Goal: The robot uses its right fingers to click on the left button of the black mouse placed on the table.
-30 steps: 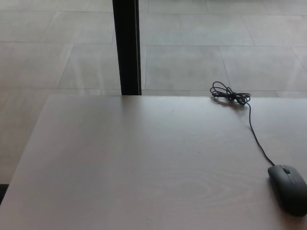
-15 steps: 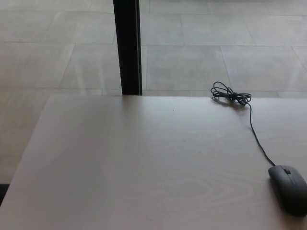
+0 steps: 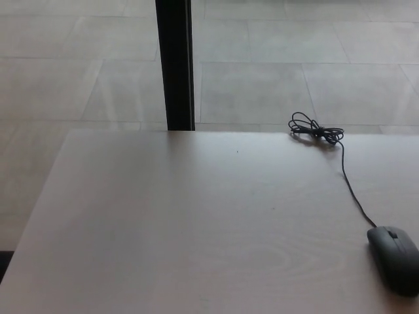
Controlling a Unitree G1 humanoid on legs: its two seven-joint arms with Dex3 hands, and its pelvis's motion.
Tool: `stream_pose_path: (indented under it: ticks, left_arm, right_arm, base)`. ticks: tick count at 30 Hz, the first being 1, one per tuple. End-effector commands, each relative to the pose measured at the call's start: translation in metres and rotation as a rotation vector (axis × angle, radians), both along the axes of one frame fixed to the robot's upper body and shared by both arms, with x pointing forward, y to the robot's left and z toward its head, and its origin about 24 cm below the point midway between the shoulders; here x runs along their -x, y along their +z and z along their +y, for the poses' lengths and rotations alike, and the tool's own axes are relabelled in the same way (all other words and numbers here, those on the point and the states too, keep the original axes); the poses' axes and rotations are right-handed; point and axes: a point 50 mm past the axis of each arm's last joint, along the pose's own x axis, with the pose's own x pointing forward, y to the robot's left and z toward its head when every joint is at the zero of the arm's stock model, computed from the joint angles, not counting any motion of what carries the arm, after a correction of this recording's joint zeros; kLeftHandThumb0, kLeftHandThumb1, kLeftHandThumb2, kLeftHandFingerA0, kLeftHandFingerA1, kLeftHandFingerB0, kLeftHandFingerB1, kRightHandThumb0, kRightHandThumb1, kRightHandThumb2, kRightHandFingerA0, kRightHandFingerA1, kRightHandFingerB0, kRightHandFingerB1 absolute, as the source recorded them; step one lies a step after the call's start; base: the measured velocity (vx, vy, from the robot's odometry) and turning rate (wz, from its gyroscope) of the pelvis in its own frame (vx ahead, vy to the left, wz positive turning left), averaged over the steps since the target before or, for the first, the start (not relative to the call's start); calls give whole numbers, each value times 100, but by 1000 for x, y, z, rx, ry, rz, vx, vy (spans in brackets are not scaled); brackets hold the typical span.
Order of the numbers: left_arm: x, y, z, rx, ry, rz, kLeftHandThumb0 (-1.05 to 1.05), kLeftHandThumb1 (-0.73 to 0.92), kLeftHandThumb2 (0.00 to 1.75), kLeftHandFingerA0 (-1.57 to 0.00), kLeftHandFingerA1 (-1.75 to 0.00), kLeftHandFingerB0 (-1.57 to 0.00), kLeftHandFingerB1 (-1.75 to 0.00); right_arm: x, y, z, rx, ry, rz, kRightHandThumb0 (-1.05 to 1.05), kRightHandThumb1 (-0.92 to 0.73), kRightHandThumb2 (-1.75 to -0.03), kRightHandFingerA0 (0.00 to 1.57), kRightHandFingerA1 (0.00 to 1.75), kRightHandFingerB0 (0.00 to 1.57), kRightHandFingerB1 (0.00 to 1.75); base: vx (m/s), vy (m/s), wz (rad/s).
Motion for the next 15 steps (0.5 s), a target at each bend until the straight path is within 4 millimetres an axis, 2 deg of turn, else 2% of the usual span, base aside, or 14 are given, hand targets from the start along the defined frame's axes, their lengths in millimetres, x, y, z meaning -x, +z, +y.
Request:
stream_pose_path:
  ticks: [1,2,3,5,6,8,9,11,12,13,14,15]
  left_arm:
    - [2,3,3,-26,21,0,-90,92,75,-70,-56,-58,-50]
    - [2,3,3,-27,21,0,-90,92,75,-70,-56,-58,-50]
    - [1,3,3,-19,23,-8,-90,92,76,-70,-56,-56,-49]
    - [1,3,4,-16,24,-10,-90,92,76,-70,-56,-56,-49]
    - [1,4,3,-23,2,-1,-90,92,81,-64,-57,-50,-48]
    - [2,4,3,-28,1,0,-89,92,77,-67,-56,-56,-48]
    - [2,3,3,-26,7,-1,-89,92,76,-69,-55,-57,-47]
    - [3,3,3,-20,16,-2,-89,92,76,-69,-55,-57,-47]
    - [2,3,3,-19,22,1,-89,92,76,-75,-58,-53,-48]
    - [2,2,3,-15,20,8,-89,92,78,-72,-57,-53,-47]
    - [2,2,3,-15,14,10,-89,92,77,-69,-56,-54,-48]
    - [2,2,3,-15,14,10,-89,92,77,-69,-56,-54,-48]
  right_arm:
    - [41,-76,12,-561,-373,-285,-58,-81,-64,70,52,47,40]
    - [41,-76,12,-562,-373,-287,-58,-81,-64,70,52,47,40]
    - [39,-81,16,-578,-337,-267,-58,-81,-64,65,46,41,38]
    - [39,-83,18,-586,-323,-260,-58,-81,-64,65,46,41,38]
    - [37,-86,23,-584,-276,-242,-59,-81,-64,55,44,39,38]
    - [36,-88,25,-586,-255,-234,-61,-78,-64,51,44,34,37]
    - [34,-90,28,-591,-231,-222,-60,-80,-64,57,47,34,36]
    - [32,-92,31,-596,-206,-210,-60,-80,-64,57,47,34,36]
    - [30,-92,33,-584,-184,-175,-60,-81,-64,58,47,32,34]
    - [29,-93,34,-567,-170,-145,-64,-65,-95,54,59,29,48]
    - [29,-93,34,-560,-159,-134,-61,-80,-64,57,47,35,36]
    - [29,-93,34,-560,-159,-134,-61,-80,-64,57,47,35,36]
  base:
    - [0,0,0]
    - [0,0,0]
    - [0,0,0]
    - [0,0,0]
    - [0,0,0]
    - [0,0,0]
    - [0,0,0]
    - [0,0,0]
    - [0,0,0]
    - [0,0,0]
    - [0,0,0]
    - [0,0,0]
